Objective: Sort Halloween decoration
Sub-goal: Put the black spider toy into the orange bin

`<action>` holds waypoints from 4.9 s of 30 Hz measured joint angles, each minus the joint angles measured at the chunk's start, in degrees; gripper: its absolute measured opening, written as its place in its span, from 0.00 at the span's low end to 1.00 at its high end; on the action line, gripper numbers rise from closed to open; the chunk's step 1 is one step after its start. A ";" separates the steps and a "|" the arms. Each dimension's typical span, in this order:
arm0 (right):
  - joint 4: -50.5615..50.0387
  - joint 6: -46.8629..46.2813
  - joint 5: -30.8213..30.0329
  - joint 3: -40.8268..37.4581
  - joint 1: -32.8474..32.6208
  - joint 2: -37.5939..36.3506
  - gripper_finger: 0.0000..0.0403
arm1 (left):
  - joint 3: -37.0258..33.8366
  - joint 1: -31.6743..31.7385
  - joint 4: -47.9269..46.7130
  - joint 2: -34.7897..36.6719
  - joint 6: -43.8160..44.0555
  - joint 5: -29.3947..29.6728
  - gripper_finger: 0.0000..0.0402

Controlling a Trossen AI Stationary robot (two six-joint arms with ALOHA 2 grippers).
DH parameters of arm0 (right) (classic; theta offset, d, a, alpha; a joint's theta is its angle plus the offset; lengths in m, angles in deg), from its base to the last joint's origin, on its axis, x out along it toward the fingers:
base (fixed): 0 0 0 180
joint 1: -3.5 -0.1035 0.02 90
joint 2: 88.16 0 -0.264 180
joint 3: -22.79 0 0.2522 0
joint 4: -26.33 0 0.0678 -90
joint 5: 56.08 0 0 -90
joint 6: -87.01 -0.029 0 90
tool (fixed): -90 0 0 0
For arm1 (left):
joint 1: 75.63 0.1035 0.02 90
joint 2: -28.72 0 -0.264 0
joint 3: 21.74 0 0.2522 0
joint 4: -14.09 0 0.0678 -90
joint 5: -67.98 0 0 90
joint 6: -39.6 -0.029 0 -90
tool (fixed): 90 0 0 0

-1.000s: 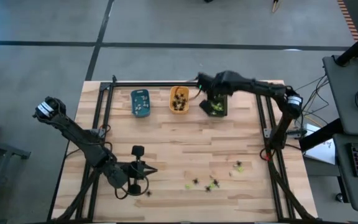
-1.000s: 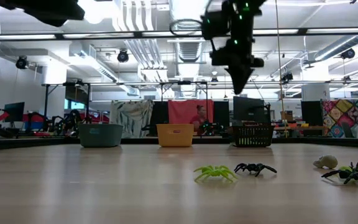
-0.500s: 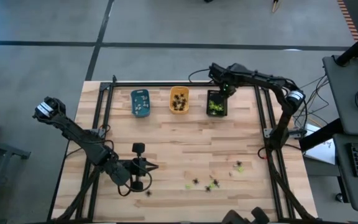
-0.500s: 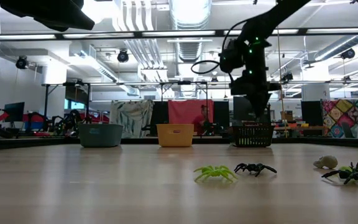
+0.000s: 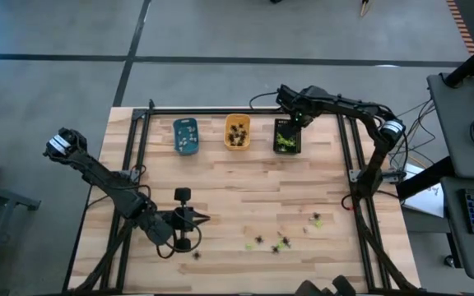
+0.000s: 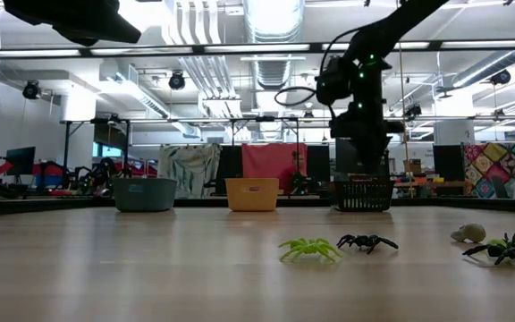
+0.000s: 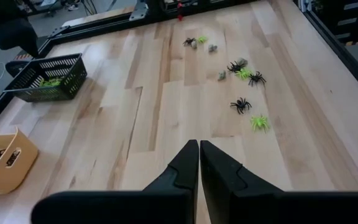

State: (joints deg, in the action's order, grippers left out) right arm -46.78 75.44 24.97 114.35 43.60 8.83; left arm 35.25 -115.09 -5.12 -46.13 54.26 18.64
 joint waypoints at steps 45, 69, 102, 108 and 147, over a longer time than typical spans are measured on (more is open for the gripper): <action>45.01 -17.48 -9.78 -28.09 -74.92 -26.68 0.17 | 10.53 1.88 32.30 -25.15 -11.69 2.87 0.03; 49.46 -21.93 -19.82 -33.13 -81.00 -26.61 0.17 | 28.34 8.46 33.20 -50.67 -2.33 0.33 0.51; 49.83 -21.88 -22.75 -33.30 -80.95 -26.59 0.17 | 28.00 8.17 32.83 -56.70 6.95 -2.45 0.57; 49.81 -21.88 -22.73 -33.32 -80.95 -26.58 0.17 | 28.02 8.25 32.40 -56.70 6.95 -2.40 0.44; 49.99 -21.88 -22.73 -33.35 -80.95 -26.59 0.17 | 27.94 8.28 26.36 -51.07 2.19 1.00 0.18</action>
State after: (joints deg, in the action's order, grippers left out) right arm 3.20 53.56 2.24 81.00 -37.36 -17.76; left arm 63.19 -106.80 21.24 -97.20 56.45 19.64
